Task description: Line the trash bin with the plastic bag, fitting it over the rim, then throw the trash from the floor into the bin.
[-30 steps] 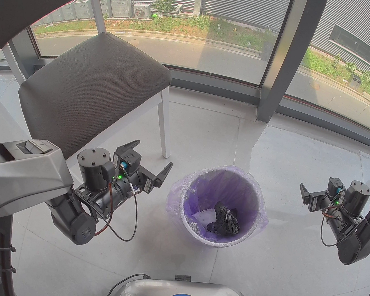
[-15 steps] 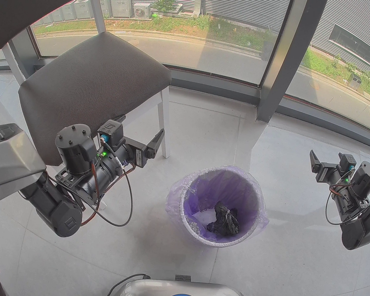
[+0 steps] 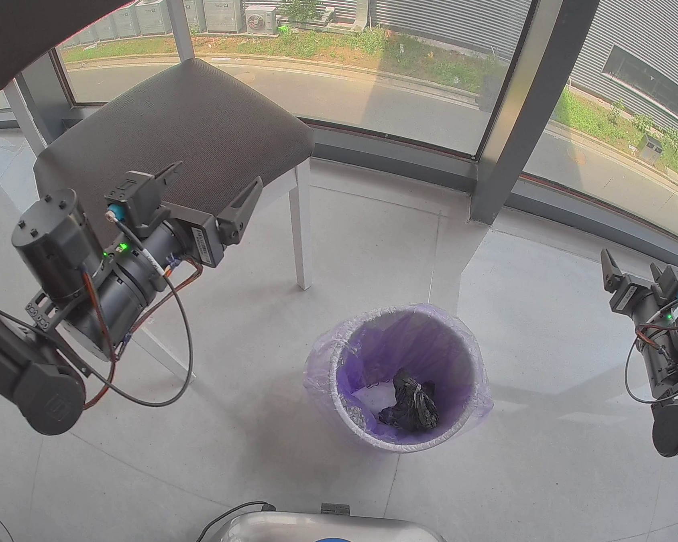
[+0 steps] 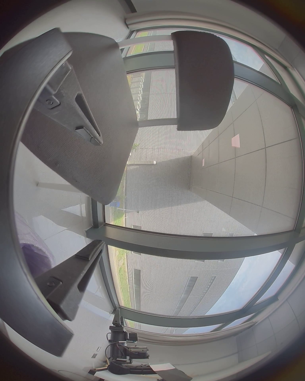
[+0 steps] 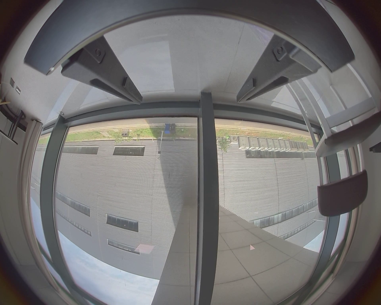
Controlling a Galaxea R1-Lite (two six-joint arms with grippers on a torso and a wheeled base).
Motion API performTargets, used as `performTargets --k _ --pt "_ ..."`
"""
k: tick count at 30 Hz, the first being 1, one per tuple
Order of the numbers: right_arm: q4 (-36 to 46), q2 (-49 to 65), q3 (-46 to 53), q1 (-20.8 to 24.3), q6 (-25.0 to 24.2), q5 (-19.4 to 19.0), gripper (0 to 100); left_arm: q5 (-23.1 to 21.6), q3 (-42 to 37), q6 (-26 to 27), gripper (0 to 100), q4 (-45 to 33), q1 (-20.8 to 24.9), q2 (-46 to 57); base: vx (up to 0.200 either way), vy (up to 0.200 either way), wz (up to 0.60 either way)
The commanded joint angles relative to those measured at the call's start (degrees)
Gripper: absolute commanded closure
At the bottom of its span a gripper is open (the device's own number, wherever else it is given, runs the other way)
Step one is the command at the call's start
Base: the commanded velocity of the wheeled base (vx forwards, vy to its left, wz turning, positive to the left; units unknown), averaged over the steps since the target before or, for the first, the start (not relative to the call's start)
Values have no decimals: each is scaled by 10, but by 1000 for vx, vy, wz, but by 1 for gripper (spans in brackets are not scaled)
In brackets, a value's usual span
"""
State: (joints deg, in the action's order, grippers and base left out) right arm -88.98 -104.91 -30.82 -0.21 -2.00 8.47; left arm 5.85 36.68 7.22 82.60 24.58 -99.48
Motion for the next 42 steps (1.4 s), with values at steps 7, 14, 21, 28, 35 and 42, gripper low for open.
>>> performTargets --k 7,14,21,28,35,42 --pt "-9 71 27 -20 0 -4 0 -2 11 3 0 -110 -37 148 0 0 0" --pt "103 148 -16 -20 0 -7 0 -3 45 4 0 -239 -87 240 0 0 0" --pt "188 223 -46 -20 -1 -8 0 -3 58 5 0 -303 -105 292 0 0 0" --pt "344 347 -75 -19 -1 -20 0 6 94 34 0 -434 -108 379 0 0 0" --pt "464 465 -83 -19 0 -28 0 31 94 39 0 -559 -108 491 0 0 0" --pt "590 600 -76 -19 -1 -28 0 40 93 40 0 -671 -108 601 0 0 0"
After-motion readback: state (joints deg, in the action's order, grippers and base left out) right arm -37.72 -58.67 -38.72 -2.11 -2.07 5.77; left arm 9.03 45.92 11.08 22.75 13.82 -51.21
